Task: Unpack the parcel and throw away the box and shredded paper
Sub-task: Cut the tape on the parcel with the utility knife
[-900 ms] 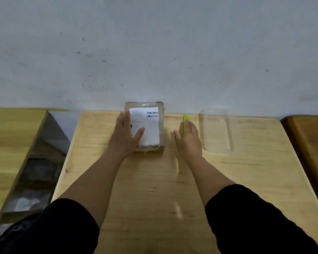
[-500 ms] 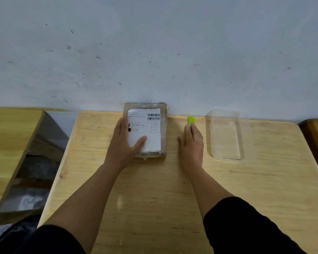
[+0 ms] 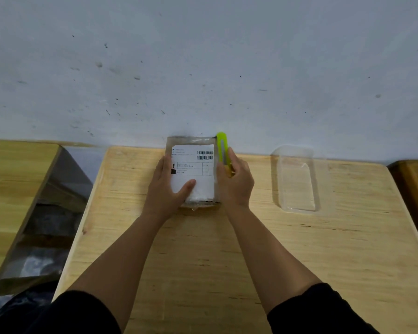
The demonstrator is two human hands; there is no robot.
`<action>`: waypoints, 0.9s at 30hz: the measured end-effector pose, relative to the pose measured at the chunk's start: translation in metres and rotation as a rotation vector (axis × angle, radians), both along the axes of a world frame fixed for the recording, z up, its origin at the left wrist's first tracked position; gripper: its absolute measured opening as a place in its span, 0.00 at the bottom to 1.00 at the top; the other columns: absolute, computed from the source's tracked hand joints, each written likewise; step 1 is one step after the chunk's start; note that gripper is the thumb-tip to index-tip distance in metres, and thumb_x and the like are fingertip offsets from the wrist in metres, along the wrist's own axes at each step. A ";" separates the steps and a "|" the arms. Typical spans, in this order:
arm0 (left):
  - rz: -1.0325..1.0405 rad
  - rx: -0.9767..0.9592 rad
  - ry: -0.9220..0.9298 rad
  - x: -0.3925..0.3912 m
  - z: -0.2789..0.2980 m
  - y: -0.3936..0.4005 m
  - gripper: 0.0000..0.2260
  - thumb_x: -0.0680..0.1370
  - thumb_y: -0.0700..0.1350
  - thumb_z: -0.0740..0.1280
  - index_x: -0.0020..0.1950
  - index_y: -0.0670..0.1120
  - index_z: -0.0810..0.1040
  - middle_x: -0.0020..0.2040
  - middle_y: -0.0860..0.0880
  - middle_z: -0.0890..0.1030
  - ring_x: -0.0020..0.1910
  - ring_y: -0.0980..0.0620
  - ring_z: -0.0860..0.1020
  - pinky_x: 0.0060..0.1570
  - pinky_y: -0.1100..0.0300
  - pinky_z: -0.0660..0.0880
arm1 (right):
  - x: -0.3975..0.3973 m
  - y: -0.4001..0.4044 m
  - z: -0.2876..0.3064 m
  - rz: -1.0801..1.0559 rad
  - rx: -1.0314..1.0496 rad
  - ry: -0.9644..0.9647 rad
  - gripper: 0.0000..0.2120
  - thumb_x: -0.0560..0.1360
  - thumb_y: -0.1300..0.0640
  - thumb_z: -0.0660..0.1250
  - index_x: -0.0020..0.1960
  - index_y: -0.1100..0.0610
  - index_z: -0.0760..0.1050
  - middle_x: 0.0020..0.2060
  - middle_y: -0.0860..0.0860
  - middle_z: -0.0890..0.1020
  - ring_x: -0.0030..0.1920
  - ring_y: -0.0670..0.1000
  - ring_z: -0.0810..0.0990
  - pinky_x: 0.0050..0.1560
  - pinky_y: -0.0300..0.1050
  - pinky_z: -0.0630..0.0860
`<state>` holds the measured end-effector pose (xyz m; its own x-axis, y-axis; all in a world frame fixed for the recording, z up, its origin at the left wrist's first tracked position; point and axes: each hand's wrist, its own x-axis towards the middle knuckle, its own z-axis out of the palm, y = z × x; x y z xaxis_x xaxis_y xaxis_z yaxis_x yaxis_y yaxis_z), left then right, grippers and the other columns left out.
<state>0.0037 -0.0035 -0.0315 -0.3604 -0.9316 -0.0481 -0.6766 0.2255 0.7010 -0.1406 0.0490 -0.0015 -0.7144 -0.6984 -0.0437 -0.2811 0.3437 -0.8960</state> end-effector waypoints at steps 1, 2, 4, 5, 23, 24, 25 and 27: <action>0.004 0.014 0.005 0.001 0.000 0.000 0.40 0.72 0.62 0.63 0.76 0.49 0.48 0.76 0.47 0.59 0.74 0.48 0.60 0.70 0.45 0.63 | 0.006 0.000 0.001 0.017 0.013 -0.008 0.22 0.76 0.56 0.62 0.70 0.51 0.67 0.55 0.53 0.75 0.51 0.44 0.72 0.59 0.43 0.73; 0.008 0.032 0.011 0.002 0.001 0.000 0.41 0.71 0.65 0.62 0.76 0.50 0.48 0.76 0.48 0.59 0.74 0.48 0.60 0.70 0.45 0.63 | 0.011 0.000 0.001 0.023 0.029 0.000 0.22 0.76 0.56 0.62 0.70 0.51 0.66 0.53 0.53 0.74 0.49 0.45 0.71 0.58 0.44 0.72; 0.015 0.058 0.030 0.003 0.001 -0.001 0.42 0.70 0.67 0.60 0.76 0.51 0.48 0.76 0.49 0.59 0.74 0.48 0.60 0.69 0.44 0.64 | 0.017 -0.003 -0.001 0.021 0.048 0.031 0.22 0.77 0.57 0.61 0.70 0.51 0.66 0.50 0.54 0.72 0.48 0.47 0.71 0.54 0.42 0.71; 0.016 0.066 0.043 0.003 0.000 -0.001 0.41 0.69 0.67 0.60 0.76 0.52 0.48 0.76 0.49 0.60 0.73 0.48 0.61 0.68 0.44 0.65 | 0.018 -0.005 -0.001 0.019 0.049 0.041 0.22 0.77 0.58 0.61 0.70 0.52 0.67 0.48 0.53 0.71 0.47 0.48 0.71 0.53 0.41 0.71; -0.002 0.203 0.251 0.012 -0.002 0.003 0.39 0.70 0.59 0.65 0.76 0.55 0.49 0.76 0.56 0.59 0.73 0.54 0.62 0.71 0.52 0.62 | 0.016 0.002 -0.009 0.174 0.125 -0.097 0.23 0.79 0.48 0.57 0.73 0.46 0.59 0.74 0.47 0.63 0.73 0.49 0.61 0.73 0.50 0.60; -0.006 0.200 0.255 0.013 -0.002 0.006 0.39 0.71 0.58 0.65 0.76 0.54 0.49 0.76 0.56 0.58 0.73 0.54 0.61 0.72 0.52 0.61 | 0.019 0.007 -0.009 0.166 0.119 -0.103 0.23 0.79 0.49 0.57 0.73 0.46 0.58 0.74 0.46 0.63 0.73 0.49 0.62 0.73 0.50 0.60; -0.011 0.195 0.260 0.015 0.000 0.012 0.38 0.72 0.56 0.66 0.76 0.54 0.49 0.77 0.55 0.57 0.74 0.55 0.60 0.72 0.53 0.60 | 0.021 0.013 -0.008 0.154 0.111 -0.108 0.23 0.79 0.49 0.57 0.73 0.46 0.58 0.74 0.46 0.63 0.73 0.48 0.62 0.73 0.50 0.60; -0.019 0.200 0.267 0.018 0.004 0.026 0.38 0.75 0.52 0.67 0.76 0.53 0.47 0.77 0.55 0.55 0.74 0.56 0.58 0.72 0.57 0.58 | 0.028 0.028 -0.003 0.118 0.092 -0.126 0.23 0.79 0.51 0.58 0.73 0.48 0.59 0.73 0.47 0.63 0.73 0.48 0.62 0.73 0.49 0.60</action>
